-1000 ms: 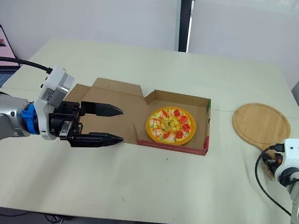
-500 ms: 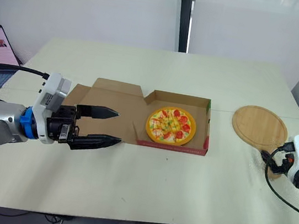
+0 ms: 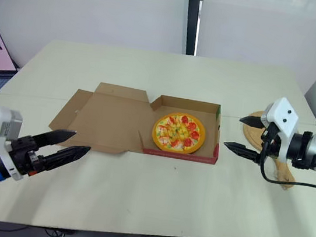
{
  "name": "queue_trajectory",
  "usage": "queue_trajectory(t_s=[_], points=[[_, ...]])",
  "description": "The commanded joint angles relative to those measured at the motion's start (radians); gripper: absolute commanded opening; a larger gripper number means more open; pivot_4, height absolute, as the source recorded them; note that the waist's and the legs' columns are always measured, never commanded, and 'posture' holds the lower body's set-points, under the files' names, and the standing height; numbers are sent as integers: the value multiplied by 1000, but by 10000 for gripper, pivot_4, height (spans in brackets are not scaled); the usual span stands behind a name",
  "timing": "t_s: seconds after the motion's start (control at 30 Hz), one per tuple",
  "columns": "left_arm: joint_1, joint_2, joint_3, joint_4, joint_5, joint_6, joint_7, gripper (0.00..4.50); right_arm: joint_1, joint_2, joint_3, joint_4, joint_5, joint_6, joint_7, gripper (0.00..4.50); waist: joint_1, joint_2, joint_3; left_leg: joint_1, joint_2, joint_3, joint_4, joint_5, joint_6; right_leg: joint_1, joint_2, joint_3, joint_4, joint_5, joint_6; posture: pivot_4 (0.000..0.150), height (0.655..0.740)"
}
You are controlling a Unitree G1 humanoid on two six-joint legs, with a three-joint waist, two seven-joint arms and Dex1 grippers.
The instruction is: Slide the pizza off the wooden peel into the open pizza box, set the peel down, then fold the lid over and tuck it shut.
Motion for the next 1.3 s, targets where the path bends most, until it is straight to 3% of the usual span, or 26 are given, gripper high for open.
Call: queue_trajectory(t_s=[0.03, 0.3, 0.53, 0.77, 1.03, 1.3], points=[[42, -95, 72, 7, -30, -36, 93, 45000, -95, -9, 19, -8, 70, 31, 56, 44494, 10, 0, 0, 0, 0, 0, 0, 0, 0, 0, 0, 0, 0, 0, 0, 1500, 7400], [97, -337, 68, -29, -227, -45, 357, 45000, -237, -6, 88, 23, 110, 55, 116, 44494, 22, -2, -1, 0, 0, 0, 1, 0, 0, 0, -1, 0, -1, 1, 1, 1500, 7400], [8, -509, -27, -18, -318, -123, 659, 45000, -283, 10, 134, 38, 107, 37, 132, 44494, 24, -2, -1, 0, 0, 0, 1, 0, 0, 0, 0, 0, -1, 1, 1, 1500, 7400], [-111, -604, -140, 46, -245, -205, 867, 45000, -304, 22, 164, 58, 85, 11, 135, 44494, 27, -3, -2, 0, 0, 1, 1, 0, 0, 0, 0, 0, 0, 1, 1, 1500, 7400], [-208, -640, -219, 146, -88, -304, 922, 45000, -313, 33, 184, 73, 59, -11, 149, 44494, 30, -4, -2, 0, 0, 2, 1, 2, -4, 0, 0, 0, -1, 2, 1, 1500, 7400], [-228, -670, -198, 184, -189, -305, 924, 45000, -298, 28, 178, 79, 49, -28, 163, 44494, 33, -5, -1, 0, 0, 2, 1, 2, -4, 0, 0, 0, -1, 2, 1, 1500, 7400]])
